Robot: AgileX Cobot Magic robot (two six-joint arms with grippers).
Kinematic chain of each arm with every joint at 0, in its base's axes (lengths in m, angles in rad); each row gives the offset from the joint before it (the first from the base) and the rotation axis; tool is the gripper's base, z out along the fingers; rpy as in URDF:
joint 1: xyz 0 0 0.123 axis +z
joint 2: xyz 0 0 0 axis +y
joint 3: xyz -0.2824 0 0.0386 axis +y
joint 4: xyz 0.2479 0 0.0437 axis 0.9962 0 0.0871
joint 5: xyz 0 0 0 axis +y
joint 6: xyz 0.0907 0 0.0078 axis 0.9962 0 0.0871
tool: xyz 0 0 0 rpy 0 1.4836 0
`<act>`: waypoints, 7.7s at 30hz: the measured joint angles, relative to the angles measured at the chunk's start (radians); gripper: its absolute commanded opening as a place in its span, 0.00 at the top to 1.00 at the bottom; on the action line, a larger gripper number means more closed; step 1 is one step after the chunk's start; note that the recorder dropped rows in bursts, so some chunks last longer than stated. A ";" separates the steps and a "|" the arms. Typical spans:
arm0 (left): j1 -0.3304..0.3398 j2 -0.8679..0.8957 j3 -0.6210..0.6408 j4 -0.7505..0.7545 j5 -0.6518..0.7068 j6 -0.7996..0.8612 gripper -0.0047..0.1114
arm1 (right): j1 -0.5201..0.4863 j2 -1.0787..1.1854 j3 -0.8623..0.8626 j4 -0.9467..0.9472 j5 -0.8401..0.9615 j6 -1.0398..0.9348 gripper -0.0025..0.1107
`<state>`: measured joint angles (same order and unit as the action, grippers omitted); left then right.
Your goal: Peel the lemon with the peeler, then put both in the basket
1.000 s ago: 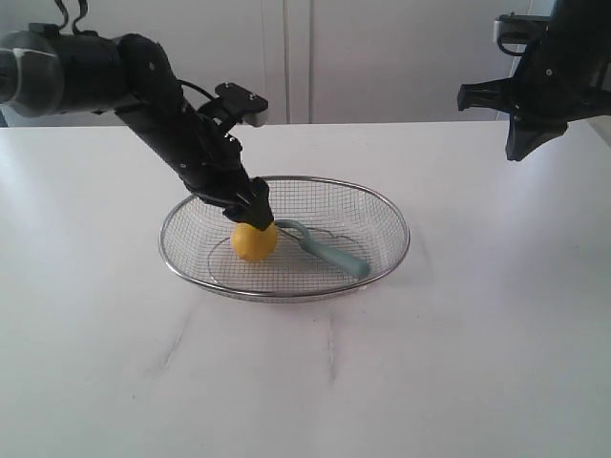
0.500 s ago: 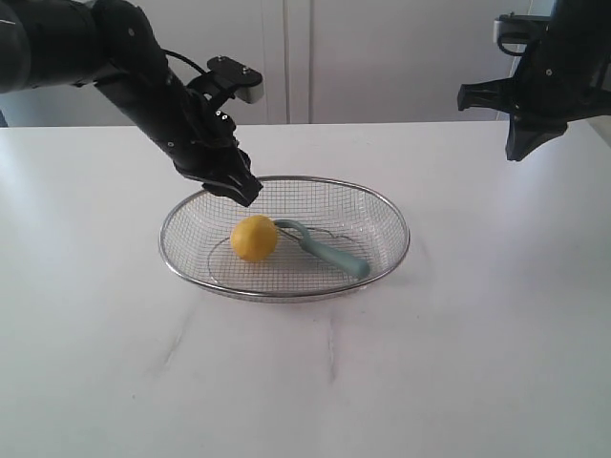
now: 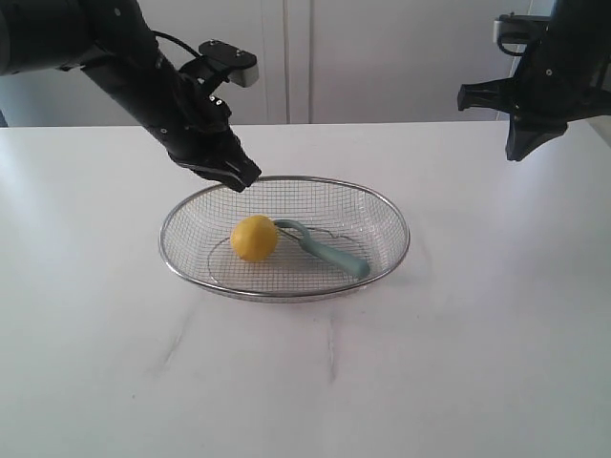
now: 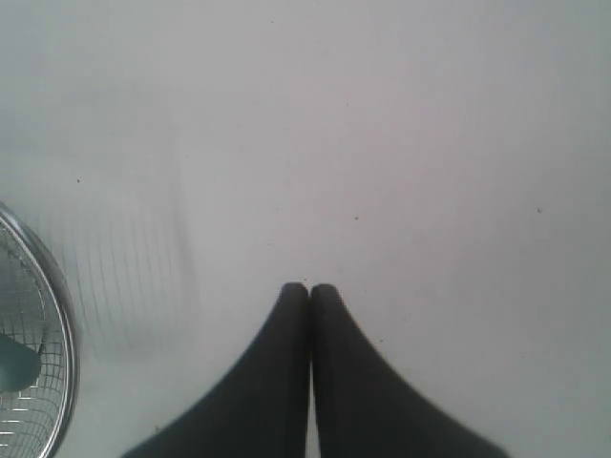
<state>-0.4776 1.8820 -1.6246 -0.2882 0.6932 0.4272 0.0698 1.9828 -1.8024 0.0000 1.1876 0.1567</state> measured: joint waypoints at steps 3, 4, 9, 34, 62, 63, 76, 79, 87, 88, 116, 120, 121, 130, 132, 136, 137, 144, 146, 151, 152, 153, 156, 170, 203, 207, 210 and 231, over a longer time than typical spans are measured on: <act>0.002 -0.010 0.000 0.000 0.010 -0.012 0.96 | 0.000 0.000 0.000 0.000 0.000 0.000 0.98; 0.004 -0.013 0.000 0.000 0.016 -0.021 0.96 | 0.000 0.000 0.000 0.000 0.000 0.000 0.98; 0.043 -0.019 0.000 -0.002 0.070 -0.077 0.96 | 0.000 0.000 0.000 0.000 0.000 0.000 0.98; 0.234 -0.030 0.002 0.115 0.290 -0.240 0.96 | 0.000 0.000 0.000 0.005 0.000 0.000 0.98; 0.234 -0.206 0.066 0.324 0.166 -0.399 0.96 | 0.000 0.000 0.000 0.000 0.000 0.000 0.98; 0.234 -0.211 0.073 0.336 0.164 -0.409 0.96 | 0.000 0.000 0.000 0.000 0.000 0.000 0.98; 0.234 -0.307 0.141 0.430 0.197 -0.478 0.96 | 0.000 0.000 0.000 0.000 0.000 0.000 0.98; 0.234 -0.324 0.141 0.432 0.218 -0.486 0.96 | 0.000 0.000 0.000 0.000 0.000 0.000 0.98; 0.234 -0.329 0.143 0.434 0.251 -0.493 0.96 | 0.000 0.000 0.000 0.000 0.000 0.000 0.98; 0.234 -0.329 0.147 0.434 0.251 -0.493 0.96 | 0.000 0.000 0.000 0.000 0.000 0.000 0.98; 0.234 -0.467 0.340 0.406 0.153 -0.493 0.96 | 0.000 0.000 0.000 0.000 0.000 0.000 0.98; 0.234 -0.526 0.429 0.404 0.102 -0.493 0.96 | 0.000 0.000 0.000 0.000 0.000 0.000 0.98; 0.234 -0.541 0.452 0.404 0.082 -0.493 0.96 | 0.000 0.000 0.000 0.000 0.000 0.000 0.98; 0.234 -0.676 0.616 0.388 -0.060 -0.493 0.96 | 0.000 0.000 0.000 0.000 0.000 0.000 0.98; 0.236 -0.711 0.650 0.385 -0.071 -0.493 0.96 | 0.000 0.000 0.000 0.000 0.000 0.000 0.98; 0.296 -0.794 0.732 0.338 -0.078 -0.495 0.96 | 0.000 0.000 0.000 0.000 0.000 0.000 0.98; 0.319 -0.812 0.753 0.323 -0.078 -0.495 0.96 | 0.000 0.000 0.000 0.000 0.000 0.000 0.98; 0.436 -1.023 0.893 0.288 -0.142 -0.497 0.96 | 0.000 0.000 0.000 0.000 0.000 0.000 0.98; 0.461 -1.085 0.920 0.279 -0.152 -0.497 0.96 | 0.000 0.000 0.000 0.000 0.000 0.000 0.98; 0.510 -1.185 0.981 0.277 -0.156 -0.497 0.96 | 0.000 0.000 0.000 0.000 0.000 0.000 0.98; 0.512 -1.200 0.992 0.277 -0.156 -0.497 0.96 | 0.000 0.000 0.000 0.000 0.000 0.000 0.98; 0.514 -1.212 1.000 0.277 -0.156 -0.497 0.96 | 0.000 0.000 0.000 0.000 0.000 0.000 0.98; 0.514 -1.256 1.029 0.277 -0.156 -0.497 0.96 | 0.000 0.000 0.000 0.000 0.000 0.000 0.98; 0.521 -1.559 1.215 0.277 -0.148 -0.497 0.96 | 0.000 0.000 0.000 0.000 0.000 0.000 0.98; 0.521 -1.878 1.551 0.317 -0.284 -0.473 0.96 | 0.000 0.000 0.000 0.000 -0.004 0.000 0.98; 0.521 -1.878 1.607 0.328 -0.333 -0.469 0.96 | 0.000 0.000 0.000 0.000 -0.019 0.000 0.98; 0.521 -1.878 1.616 0.333 -0.367 -0.463 0.96 | 0.000 0.000 0.000 0.000 -0.026 0.000 0.98; 0.521 -1.878 1.618 0.333 -0.381 -0.452 0.96 | 0.000 0.000 0.000 0.000 -0.051 0.000 0.98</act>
<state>0.0437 0.0044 -0.0064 0.0443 0.3125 -0.0250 0.0698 1.9828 -1.8024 0.0000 1.1362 0.1567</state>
